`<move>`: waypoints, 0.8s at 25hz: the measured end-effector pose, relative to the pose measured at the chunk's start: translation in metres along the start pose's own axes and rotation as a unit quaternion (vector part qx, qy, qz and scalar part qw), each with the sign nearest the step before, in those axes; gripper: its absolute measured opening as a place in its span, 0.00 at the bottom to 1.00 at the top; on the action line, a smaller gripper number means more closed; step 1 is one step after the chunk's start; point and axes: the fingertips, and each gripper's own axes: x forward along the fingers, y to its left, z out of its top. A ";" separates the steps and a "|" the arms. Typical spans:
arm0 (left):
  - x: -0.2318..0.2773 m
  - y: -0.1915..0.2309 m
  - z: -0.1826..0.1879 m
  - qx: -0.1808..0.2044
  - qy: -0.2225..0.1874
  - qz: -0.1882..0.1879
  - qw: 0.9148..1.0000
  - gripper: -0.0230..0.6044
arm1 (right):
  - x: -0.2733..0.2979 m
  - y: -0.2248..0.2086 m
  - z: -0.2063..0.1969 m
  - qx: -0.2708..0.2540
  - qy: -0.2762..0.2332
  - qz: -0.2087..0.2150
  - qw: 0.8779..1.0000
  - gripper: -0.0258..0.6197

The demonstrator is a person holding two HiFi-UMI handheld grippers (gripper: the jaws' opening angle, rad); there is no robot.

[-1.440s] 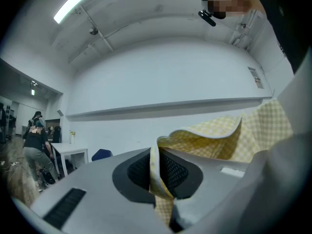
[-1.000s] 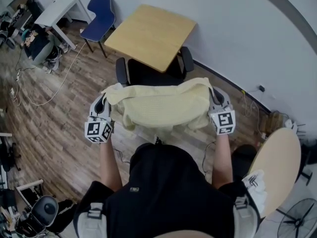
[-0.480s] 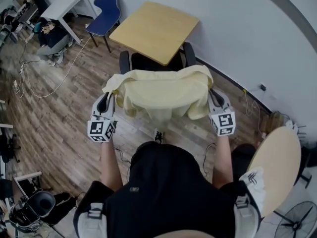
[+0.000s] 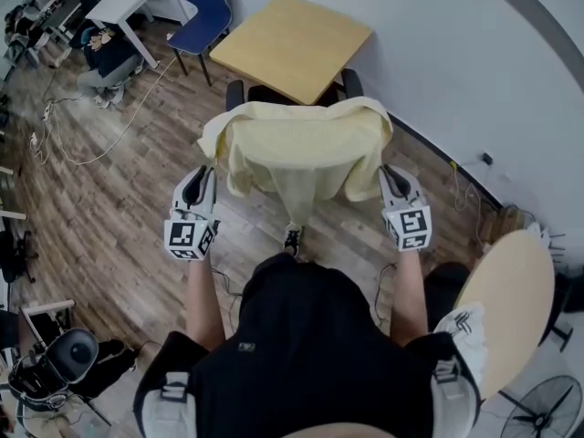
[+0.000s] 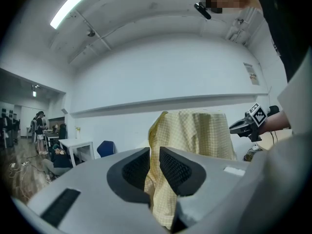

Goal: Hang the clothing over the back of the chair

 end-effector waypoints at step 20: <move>-0.084 -0.049 -0.010 0.008 0.008 0.015 1.000 0.04 | -0.060 0.048 -0.035 0.000 0.002 0.034 0.999 0.05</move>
